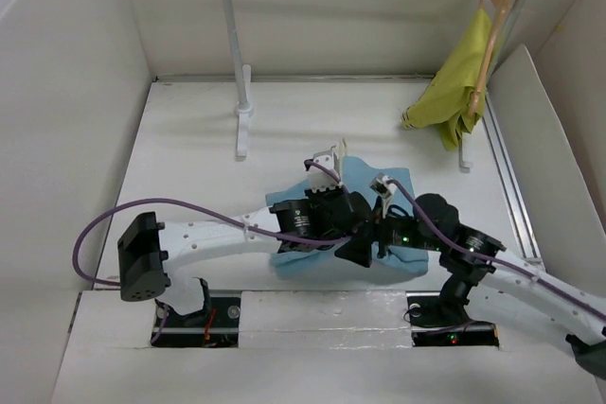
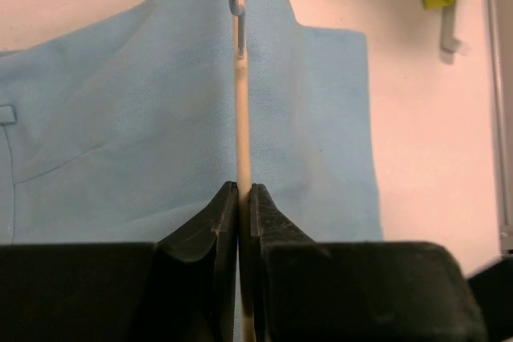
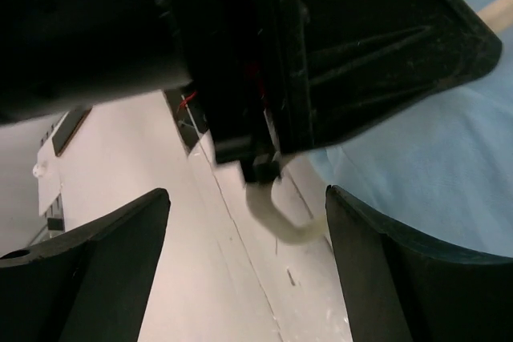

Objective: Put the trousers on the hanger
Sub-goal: Place the hanger at the clothesline.

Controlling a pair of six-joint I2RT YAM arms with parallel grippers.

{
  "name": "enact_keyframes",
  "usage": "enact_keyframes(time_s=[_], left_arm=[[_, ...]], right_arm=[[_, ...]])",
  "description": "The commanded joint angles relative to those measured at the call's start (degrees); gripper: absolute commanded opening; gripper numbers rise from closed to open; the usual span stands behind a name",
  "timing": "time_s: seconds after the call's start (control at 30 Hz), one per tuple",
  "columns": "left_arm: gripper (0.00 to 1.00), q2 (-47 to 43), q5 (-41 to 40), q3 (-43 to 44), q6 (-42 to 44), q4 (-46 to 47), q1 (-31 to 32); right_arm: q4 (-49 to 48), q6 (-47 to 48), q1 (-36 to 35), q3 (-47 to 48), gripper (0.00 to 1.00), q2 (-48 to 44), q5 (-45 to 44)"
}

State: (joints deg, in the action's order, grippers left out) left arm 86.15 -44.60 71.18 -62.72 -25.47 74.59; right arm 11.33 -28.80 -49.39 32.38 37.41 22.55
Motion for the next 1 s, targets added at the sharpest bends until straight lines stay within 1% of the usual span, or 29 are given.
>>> enact_keyframes(time_s=[0.0, 0.1, 0.13, 0.27, 0.3, 0.33, 0.37, 0.4, 0.47, 0.5, 0.53, 0.6, 0.67, 0.7, 0.77, 0.8, 0.83, 0.87, 0.9, 0.97], left_arm=[[0.0, -5.3, -3.1, -1.1, -1.9, 4.8, 0.5], [0.0, -7.0, -2.6, -2.1, -0.8, 5.8, 0.5], [0.0, -7.9, -2.5, -2.4, -0.7, 6.0, 0.5], [0.0, -9.9, -1.6, -4.4, -0.5, 6.2, 0.5], [0.0, -10.4, -1.4, -4.5, -0.4, 6.4, 0.5], [0.0, -11.2, -0.9, -4.5, 0.0, 6.7, 0.5], [0.0, -11.5, -0.2, -4.6, 0.5, 7.6, 1.0], [0.0, -11.6, -0.2, -4.3, 0.8, 7.6, 1.0], [0.0, -11.9, -0.2, -3.4, 1.7, 7.5, 1.0], [0.0, -12.0, -0.2, -3.2, 2.0, 7.5, 1.0], [0.0, -12.1, -0.1, -2.9, 2.2, 7.5, 1.0], [0.0, -12.2, 0.4, -2.4, 2.5, 7.7, 1.0], [0.0, -12.5, 0.9, -2.1, 3.0, 8.3, 1.0], [0.0, -12.4, 1.2, -2.1, 3.1, 8.6, 1.0], [0.0, -12.3, 1.8, -1.7, 3.4, 8.7, 1.0], [0.0, -12.3, 2.1, -1.5, 3.5, 8.6, 1.0], [0.0, -12.4, 2.1, -1.5, 3.5, 8.7, 1.0], [0.0, -12.6, 2.1, -1.3, 3.7, 8.7, 1.0], [0.0, -12.6, 2.0, -1.2, 3.7, 8.6, 1.0], [0.0, -13.7, 1.7, -1.3, 4.0, 8.6, 1.0]], right_arm=[[-7.5, -5.6, -5.0, 4.7, 0.83, 4.7, -12.3], [-8.8, -6.3, -6.3, 5.7, 0.81, 9.0, -14.4], [-9.3, -6.9, -6.9, 5.8, 0.81, 9.3, -16.9], [-10.7, -9.6, -7.7, 4.8, 0.81, 8.8, -21.3], [-13.1, -10.2, -7.7, 4.3, 0.81, 8.7, -21.8], [-14.1, -11.0, -7.7, 3.6, 0.78, 8.7, -22.1], [-15.7, -11.0, -7.7, 1.9, 0.73, 8.8, -22.1], [-18.9, -11.1, -7.7, 1.0, 0.63, 8.7, -22.2], [-21.3, -11.7, -7.7, -0.9, 0.6, 8.9, -22.2], [-23.5, -11.7, -7.7, -1.5, 0.58, 9.4, -23.9], [-24.1, -12.2, -7.7, -2.0, 0.58, 9.9, -23.3], [-25.6, -12.5, -7.0, -2.8, 0.64, 11.1, -21.2], [-28.0, -12.9, -6.3, -3.4, 0.63, 13.2, -19.1], [-30.1, -13.0, -5.8, -3.4, 0.52, 14.1, -18.4], [-31.0, -12.9, -5.3, -2.8, 0.42, 16.4, -16.4], [-31.3, -13.0, -5.3, -2.4, 0.19, 17.1, -15.8], [-31.5, -12.6, -5.3, -2.0, 0.12, 17.3, -15.9], [-31.9, -12.6, -5.3, -1.9, 0.09, 17.1, -16.3], [-31.5, -12.6, -5.3, -1.8, 0.0, 17.0, -16.4], [-29.4, -12.4, -5.3, -1.1, 0.0, 16.0, -16.7]])
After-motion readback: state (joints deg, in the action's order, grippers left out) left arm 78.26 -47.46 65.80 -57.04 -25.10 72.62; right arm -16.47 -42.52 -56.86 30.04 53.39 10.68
